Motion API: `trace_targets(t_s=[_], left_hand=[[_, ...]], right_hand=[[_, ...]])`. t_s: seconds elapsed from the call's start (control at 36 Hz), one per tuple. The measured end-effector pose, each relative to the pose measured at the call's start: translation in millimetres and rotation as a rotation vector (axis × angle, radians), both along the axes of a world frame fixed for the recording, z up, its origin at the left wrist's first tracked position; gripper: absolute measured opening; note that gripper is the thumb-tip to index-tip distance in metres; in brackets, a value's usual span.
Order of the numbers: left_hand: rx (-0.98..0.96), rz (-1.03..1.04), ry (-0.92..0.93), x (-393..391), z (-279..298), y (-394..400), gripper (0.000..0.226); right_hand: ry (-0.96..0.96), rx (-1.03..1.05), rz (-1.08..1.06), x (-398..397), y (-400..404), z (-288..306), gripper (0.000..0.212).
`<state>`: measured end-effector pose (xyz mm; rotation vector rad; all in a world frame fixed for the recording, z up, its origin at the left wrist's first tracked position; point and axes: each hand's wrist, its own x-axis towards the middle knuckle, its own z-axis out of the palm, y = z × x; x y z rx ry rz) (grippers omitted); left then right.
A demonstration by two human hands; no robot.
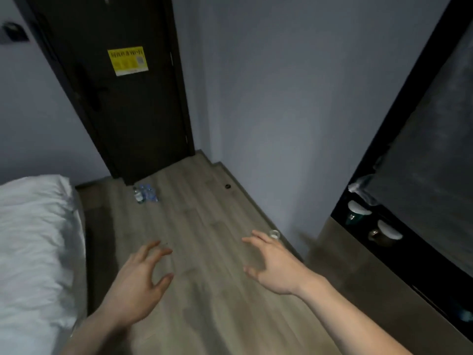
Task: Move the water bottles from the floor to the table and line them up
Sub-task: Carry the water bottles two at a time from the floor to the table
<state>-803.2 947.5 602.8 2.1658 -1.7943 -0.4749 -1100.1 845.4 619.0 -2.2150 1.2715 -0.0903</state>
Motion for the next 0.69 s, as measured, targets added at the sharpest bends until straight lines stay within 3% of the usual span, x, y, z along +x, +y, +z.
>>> trace_targets(t_s=[0.44, 0.69], left_hand=[[0.008, -0.08, 0.019, 130.3, -18.3, -202.9, 0.054], [0.088, 0.034, 0.0, 209.8, -14.4, -317.3, 0.053]], right_hand=[[-0.025, 0.033, -0.053, 128.3, -181.5, -29.2, 0.072], [-0.066, 0.086, 0.013, 217.8, -315.9, -40.0, 0.07]])
